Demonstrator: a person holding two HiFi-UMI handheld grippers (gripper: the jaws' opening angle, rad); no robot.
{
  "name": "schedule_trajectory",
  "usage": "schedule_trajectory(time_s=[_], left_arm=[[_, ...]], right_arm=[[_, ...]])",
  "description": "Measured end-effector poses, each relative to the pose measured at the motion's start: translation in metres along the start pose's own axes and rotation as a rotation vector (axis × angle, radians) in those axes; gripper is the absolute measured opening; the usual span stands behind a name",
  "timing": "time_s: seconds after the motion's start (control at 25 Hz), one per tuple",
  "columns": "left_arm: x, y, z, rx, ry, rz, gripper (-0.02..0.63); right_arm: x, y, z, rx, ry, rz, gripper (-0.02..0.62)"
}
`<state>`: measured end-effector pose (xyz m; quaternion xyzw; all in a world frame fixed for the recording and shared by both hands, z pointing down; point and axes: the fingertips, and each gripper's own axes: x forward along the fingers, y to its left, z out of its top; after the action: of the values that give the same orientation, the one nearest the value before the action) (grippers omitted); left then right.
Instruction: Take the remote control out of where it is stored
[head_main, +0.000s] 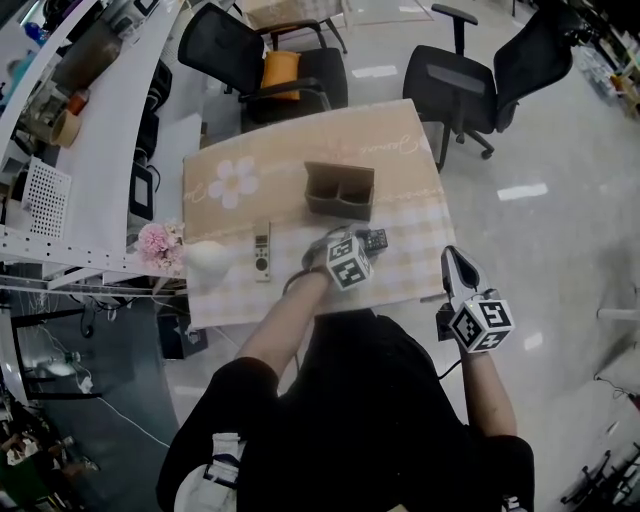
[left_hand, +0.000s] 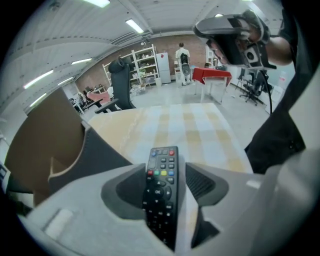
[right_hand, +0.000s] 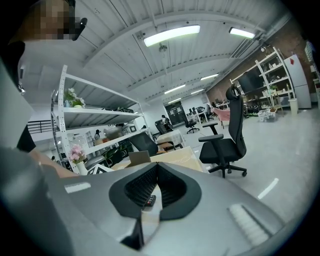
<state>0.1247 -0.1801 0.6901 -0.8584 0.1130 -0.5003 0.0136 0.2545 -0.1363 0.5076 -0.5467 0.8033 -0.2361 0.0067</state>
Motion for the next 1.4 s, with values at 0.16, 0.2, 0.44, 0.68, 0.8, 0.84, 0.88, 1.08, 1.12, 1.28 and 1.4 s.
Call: schedule_trajectory(time_s=[0.16,0.2,0.44,0.68,0.8,0.84,0.88,1.08,1.12,1.28,1.4], left_arm=[[-0.010,-0.001,0.005,-0.038,-0.032,0.028,0.249],[-0.013,-0.001,0.006,-0.042,-0.041,0.038,0.249],[-0.048,0.003,0.022,-0.122,-0.136,0.111,0.203],[-0.119,0.009,0.040,-0.279,-0.307,0.236,0.158],[-0.169,0.007,0.036,-0.369,-0.389,0.316,0.147],[-0.184,0.006,0.034,-0.383,-0.407,0.352,0.135],[-0.199,0.006,0.031,-0.393,-0.421,0.391,0.122],[-0.263,-0.002,0.005,-0.458,-0.496,0.584,0.080],[-0.273,-0.004,0.000,-0.476,-0.523,0.617,0.065],[-0.302,-0.008,-0.013,-0.444,-0.546,0.750,0.013],[-0.315,-0.008,-0.015,-0.461,-0.602,0.779,0.003]], right_arm=[[-0.004,0.003,0.003,-0.011,-0.002,0.016,0.005],[-0.006,0.004,0.004,-0.016,-0.003,0.022,0.005],[-0.011,0.017,0.009,-0.051,-0.004,0.077,0.005],[-0.018,0.032,0.021,-0.082,-0.030,0.136,0.005],[-0.016,0.036,0.031,-0.085,-0.044,0.170,0.005],[-0.015,0.038,0.034,-0.087,-0.047,0.182,0.005],[-0.014,0.040,0.037,-0.089,-0.049,0.194,0.005],[-0.008,0.065,0.040,-0.142,-0.050,0.253,0.005],[-0.007,0.070,0.039,-0.151,-0.050,0.263,0.005],[-0.006,0.087,0.032,-0.150,-0.041,0.283,0.005],[-0.004,0.096,0.023,-0.141,-0.035,0.272,0.005]])
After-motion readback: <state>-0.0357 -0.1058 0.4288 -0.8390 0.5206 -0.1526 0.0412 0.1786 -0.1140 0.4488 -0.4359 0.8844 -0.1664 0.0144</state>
